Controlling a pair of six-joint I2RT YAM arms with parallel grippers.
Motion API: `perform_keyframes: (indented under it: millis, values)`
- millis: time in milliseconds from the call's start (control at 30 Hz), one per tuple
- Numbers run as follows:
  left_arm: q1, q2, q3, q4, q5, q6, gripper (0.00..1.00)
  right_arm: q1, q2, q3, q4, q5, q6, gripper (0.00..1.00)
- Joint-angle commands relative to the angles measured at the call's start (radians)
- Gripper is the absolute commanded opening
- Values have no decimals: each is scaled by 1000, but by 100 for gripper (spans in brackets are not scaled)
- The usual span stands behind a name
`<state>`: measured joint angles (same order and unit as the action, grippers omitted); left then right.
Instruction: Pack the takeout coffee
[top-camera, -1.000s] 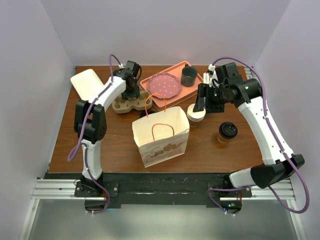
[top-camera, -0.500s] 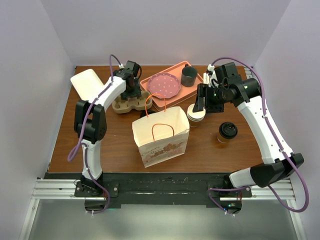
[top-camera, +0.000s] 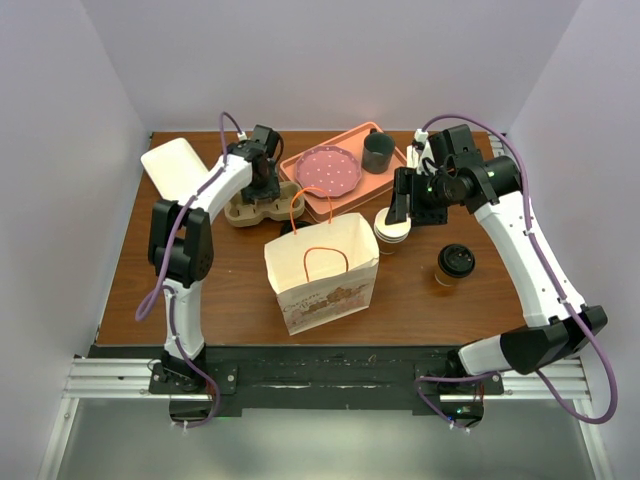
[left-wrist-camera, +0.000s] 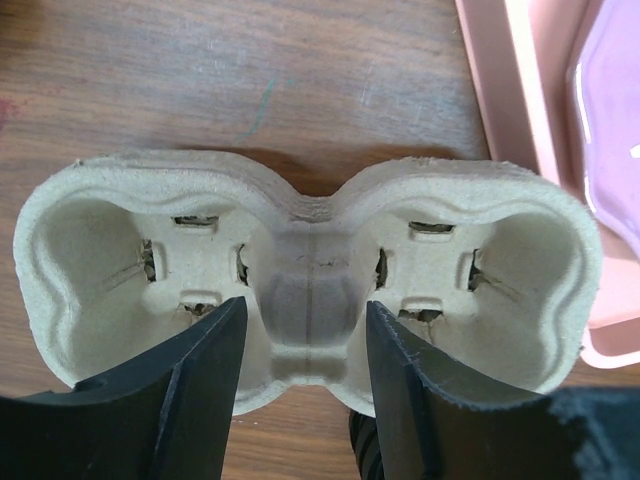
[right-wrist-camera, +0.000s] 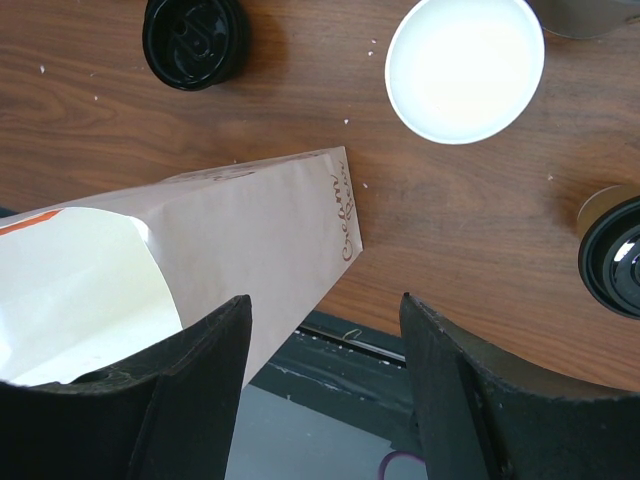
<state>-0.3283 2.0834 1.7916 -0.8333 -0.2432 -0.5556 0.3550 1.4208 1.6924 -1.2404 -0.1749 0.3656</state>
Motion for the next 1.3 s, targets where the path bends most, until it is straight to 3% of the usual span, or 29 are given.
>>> perform_keyframes:
  millis: [0, 400, 700, 900, 1033, 1267]
  values:
    - [5, 1, -14, 19, -19, 13, 57, 4, 0, 9, 21, -17, -11, 64]
    - [3, -8, 23, 16, -16, 19, 46, 2, -6, 4, 21, -17, -7, 64]
    - [3, 0, 71, -6, -18, 22, 50, 4, -11, 1, 25, -21, -4, 64]
    - [3, -11, 69, -9, -8, 25, 38, 4, -17, -5, 25, -23, -1, 64]
    - [3, -8, 71, -15, -18, 26, 54, 2, -19, -4, 28, -26, -1, 64]
    - [3, 1, 55, -7, -22, 36, 56, 4, -23, -5, 25, -25, -1, 64]
